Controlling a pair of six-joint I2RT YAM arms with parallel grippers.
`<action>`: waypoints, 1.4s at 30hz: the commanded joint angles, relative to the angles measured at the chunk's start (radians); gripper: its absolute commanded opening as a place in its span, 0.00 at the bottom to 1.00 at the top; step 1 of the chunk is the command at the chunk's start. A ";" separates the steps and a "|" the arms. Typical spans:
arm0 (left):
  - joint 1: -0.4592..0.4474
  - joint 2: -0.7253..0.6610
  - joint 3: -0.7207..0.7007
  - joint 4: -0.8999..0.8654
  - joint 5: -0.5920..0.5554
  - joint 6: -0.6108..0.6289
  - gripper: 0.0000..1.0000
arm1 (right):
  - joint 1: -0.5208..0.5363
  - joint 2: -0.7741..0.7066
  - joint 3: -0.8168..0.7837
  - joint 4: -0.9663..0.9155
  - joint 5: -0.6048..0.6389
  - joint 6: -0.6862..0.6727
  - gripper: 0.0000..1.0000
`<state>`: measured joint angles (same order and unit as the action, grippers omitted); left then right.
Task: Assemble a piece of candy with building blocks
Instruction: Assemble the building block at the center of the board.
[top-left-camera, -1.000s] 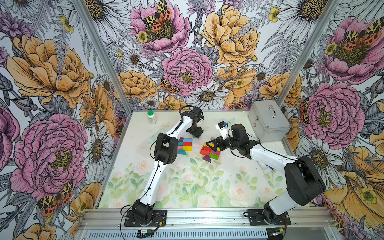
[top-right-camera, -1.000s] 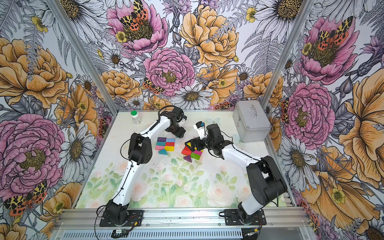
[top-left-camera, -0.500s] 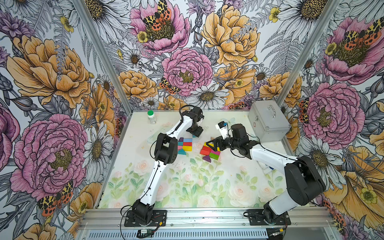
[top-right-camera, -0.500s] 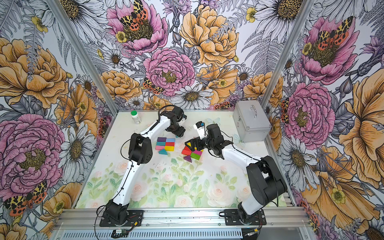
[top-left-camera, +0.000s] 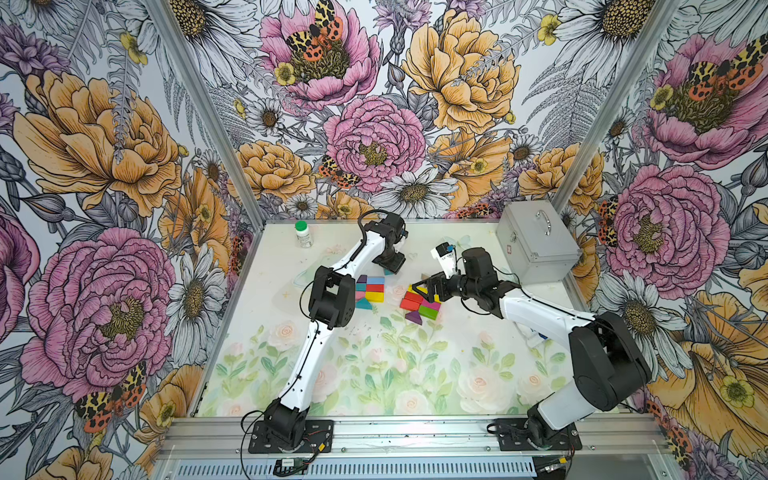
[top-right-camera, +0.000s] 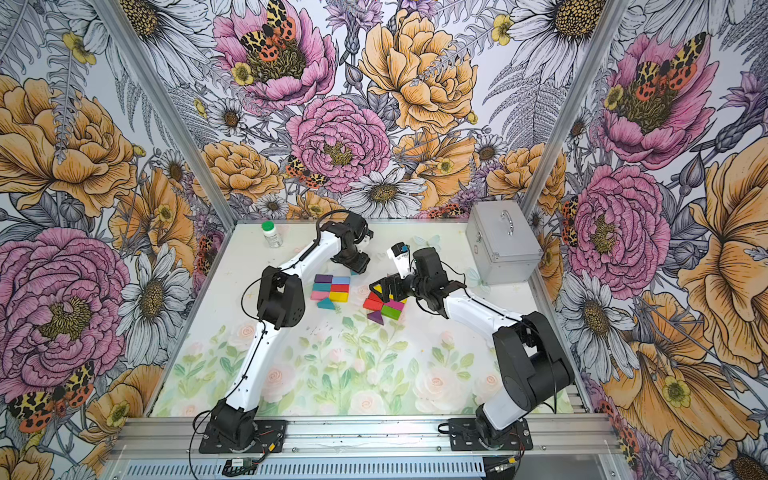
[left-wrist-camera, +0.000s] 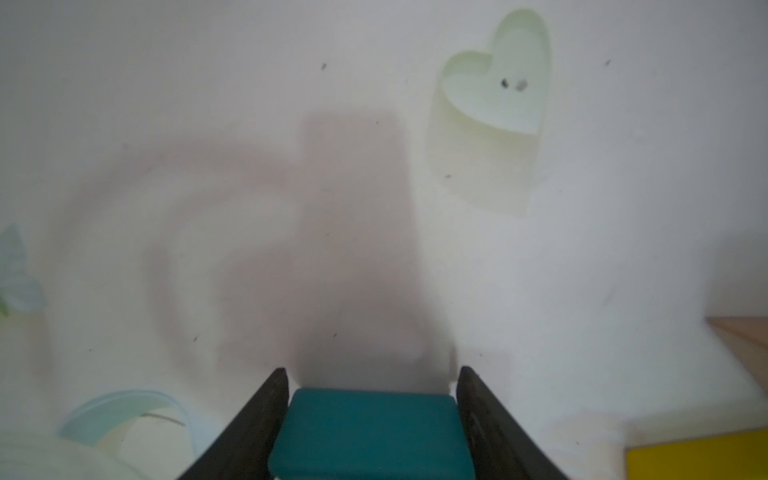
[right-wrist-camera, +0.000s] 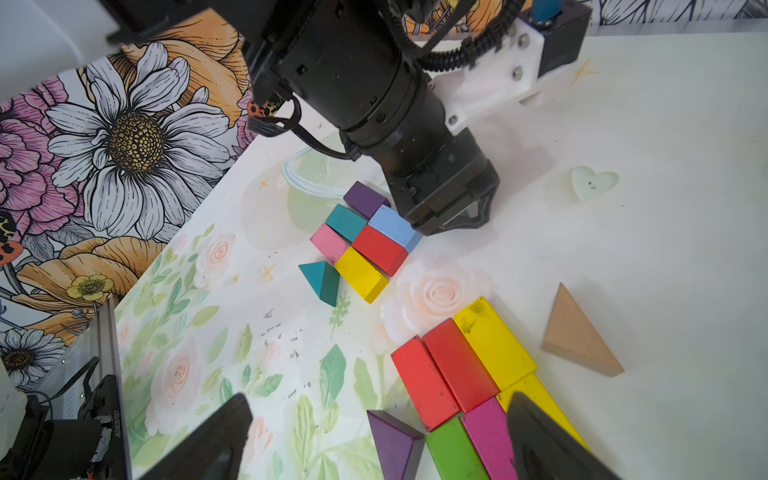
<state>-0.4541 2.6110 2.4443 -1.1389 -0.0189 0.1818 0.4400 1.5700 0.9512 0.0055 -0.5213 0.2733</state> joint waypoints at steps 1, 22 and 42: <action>0.006 0.012 0.002 -0.001 -0.015 -0.004 0.60 | 0.005 -0.009 0.007 0.026 -0.011 0.012 0.97; 0.097 -0.050 -0.073 0.001 -0.060 -0.104 0.57 | 0.002 -0.006 0.018 0.027 -0.015 0.020 0.97; 0.137 -0.115 -0.190 0.022 -0.036 -0.230 0.58 | 0.011 -0.028 0.017 0.035 -0.038 0.018 0.97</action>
<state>-0.3294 2.5252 2.2848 -1.1069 -0.0563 -0.0135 0.4423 1.5696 0.9512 0.0135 -0.5388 0.2920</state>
